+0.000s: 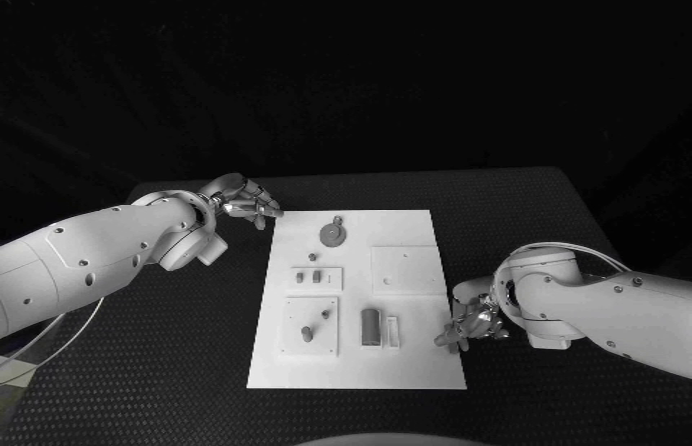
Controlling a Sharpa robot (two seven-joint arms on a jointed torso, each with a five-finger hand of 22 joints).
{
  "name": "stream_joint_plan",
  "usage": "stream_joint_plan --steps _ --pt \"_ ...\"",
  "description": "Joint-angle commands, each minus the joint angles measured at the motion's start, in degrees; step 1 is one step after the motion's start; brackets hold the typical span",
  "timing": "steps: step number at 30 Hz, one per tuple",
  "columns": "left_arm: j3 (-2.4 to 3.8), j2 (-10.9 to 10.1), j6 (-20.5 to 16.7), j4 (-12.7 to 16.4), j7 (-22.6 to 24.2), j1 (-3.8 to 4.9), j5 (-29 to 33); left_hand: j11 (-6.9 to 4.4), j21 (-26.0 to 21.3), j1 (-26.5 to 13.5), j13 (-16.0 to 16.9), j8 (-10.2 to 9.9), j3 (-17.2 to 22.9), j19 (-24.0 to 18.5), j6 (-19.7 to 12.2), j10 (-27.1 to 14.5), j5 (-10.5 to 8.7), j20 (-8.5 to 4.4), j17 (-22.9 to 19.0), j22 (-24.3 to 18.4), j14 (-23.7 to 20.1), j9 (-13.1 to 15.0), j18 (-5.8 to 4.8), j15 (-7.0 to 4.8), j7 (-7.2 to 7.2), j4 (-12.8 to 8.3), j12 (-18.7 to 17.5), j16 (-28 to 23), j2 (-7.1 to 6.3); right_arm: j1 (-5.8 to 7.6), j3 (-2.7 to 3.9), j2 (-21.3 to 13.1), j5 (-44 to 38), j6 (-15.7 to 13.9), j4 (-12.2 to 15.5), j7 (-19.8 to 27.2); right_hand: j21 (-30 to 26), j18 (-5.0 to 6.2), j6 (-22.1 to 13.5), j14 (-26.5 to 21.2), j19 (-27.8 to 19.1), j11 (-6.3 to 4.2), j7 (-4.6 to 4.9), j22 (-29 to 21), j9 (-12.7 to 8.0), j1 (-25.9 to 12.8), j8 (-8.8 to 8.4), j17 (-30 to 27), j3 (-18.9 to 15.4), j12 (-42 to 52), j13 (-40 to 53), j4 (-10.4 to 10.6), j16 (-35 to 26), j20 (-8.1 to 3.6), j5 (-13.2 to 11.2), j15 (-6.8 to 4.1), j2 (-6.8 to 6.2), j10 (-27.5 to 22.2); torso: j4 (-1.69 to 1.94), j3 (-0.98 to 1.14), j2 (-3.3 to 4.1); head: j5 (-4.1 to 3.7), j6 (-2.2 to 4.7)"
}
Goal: Assemble the parts on the task board
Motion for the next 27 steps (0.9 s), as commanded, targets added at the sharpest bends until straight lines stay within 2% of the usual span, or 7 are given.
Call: stream_joint_plan --steps 1,14,21,27 --pt "0.02 0.01 0.33 0.12 0.54 0.03 -0.09 0.06 0.1 -0.5 -0.1 0.36 -0.13 -0.06 -0.04 -0.23 0.15 0.14 0.08 -0.05 0.5 -0.09 1.07 0.05 -0.16 0.25 0.29 -0.3 0.01 -0.39 0.01 0.4 -2.32 0.59 -0.53 0.01 0.2 0.93 0.31 0.19 -0.04 0.01 0.15 1.09 -0.06 0.76 0.0 0.07 0.32 -0.09 -0.05 0.03 0.29 -0.49 0.11 -0.06 -0.09 0.19 0.05 -0.03 0.01 0.16 -0.12" --pt "0.02 -0.13 0.35 0.17 0.52 0.03 -0.09 0.06 0.1 -0.49 -0.11 0.36 -0.13 -0.07 -0.04 -0.24 0.15 0.13 0.13 -0.04 0.5 -0.09 1.07 0.05 -0.16 0.25 0.29 -0.35 0.02 -0.87 0.0 1.09 -3.24 0.53 -2.11 -0.05 0.4 0.93 0.28 0.2 -0.03 0.03 0.17 1.1 -0.07 2.12 0.01 0.12 0.15 -0.05 -0.03 -0.06 0.34 -0.47 0.11 -0.05 0.3 0.17 -0.09 0.01 -0.03 0.4 -0.27" --pt "0.02 -0.22 0.4 0.22 0.46 0.03 -0.09 0.06 0.1 -0.5 -0.12 0.36 -0.13 -0.07 -0.04 -0.24 0.15 0.13 0.16 -0.04 0.51 -0.1 1.07 0.05 -0.16 0.26 0.3 -0.37 0.03 -1.25 -0.04 1.65 -3.33 0.93 -3.31 -0.18 0.81 0.93 0.12 0.1 -0.26 0.07 0.22 1.08 0.04 7.22 0.08 0.14 -2.18 0.03 0.03 -0.82 0.39 -0.44 0.13 -0.03 2.33 0.04 -0.13 0.04 -0.03 0.48 -0.41" --pt "0.02 -0.29 0.41 0.2 0.44 0.03 -0.09 0.06 0.1 -0.49 -0.12 0.37 -0.13 -0.07 -0.03 -0.23 0.15 0.13 0.18 -0.04 0.52 -0.1 1.07 0.05 -0.16 0.26 0.31 -0.39 0.04 -1.45 -0.05 1.9 -3.38 0.29 -4.06 -0.24 0.8 0.93 -0.45 -0.17 -0.35 0.22 0.41 0.92 0.0 11.94 -0.15 -0.22 -4.91 -0.03 -0.02 -1.09 0.15 -0.34 0.13 0.08 2.82 -0.11 -0.14 0.07 0.0 0.58 -0.6"
